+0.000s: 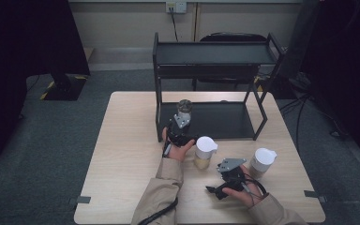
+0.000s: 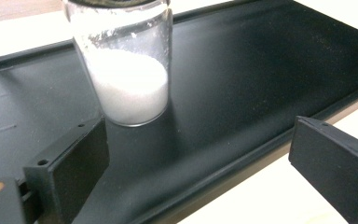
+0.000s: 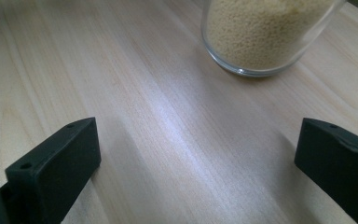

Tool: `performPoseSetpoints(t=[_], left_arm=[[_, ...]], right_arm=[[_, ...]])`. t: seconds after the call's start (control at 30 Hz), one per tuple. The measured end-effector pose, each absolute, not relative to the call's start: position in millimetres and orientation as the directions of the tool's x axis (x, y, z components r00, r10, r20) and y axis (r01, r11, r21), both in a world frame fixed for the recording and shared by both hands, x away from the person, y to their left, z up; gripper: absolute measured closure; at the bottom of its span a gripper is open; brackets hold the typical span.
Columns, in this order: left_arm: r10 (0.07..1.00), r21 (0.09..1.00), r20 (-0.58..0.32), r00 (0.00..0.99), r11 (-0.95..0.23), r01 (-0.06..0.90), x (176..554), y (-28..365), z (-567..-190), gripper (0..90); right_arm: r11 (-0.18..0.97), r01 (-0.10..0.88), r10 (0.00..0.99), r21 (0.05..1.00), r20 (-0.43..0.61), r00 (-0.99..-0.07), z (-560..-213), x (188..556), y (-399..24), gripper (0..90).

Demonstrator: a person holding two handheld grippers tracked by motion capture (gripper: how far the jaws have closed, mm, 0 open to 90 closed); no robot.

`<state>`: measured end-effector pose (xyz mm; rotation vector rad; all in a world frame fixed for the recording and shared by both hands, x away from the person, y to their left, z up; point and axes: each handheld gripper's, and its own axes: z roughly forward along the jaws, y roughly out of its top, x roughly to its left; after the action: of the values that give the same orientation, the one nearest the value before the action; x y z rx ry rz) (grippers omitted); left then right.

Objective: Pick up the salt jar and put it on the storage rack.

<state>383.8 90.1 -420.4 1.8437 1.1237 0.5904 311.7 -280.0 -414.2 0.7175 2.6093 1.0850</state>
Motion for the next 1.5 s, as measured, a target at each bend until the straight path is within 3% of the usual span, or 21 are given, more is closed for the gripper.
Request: performPoseSetpoints(t=[1.5], left_arm=[[0.857, 0.841, -0.065, 0.511, -0.228, 0.491, 358, 121, -430, 4.9]], right_arm=[[0.607, 0.353, 0.519, 0.712, -0.019, -0.855, -414, 312, -280, 0.0]])
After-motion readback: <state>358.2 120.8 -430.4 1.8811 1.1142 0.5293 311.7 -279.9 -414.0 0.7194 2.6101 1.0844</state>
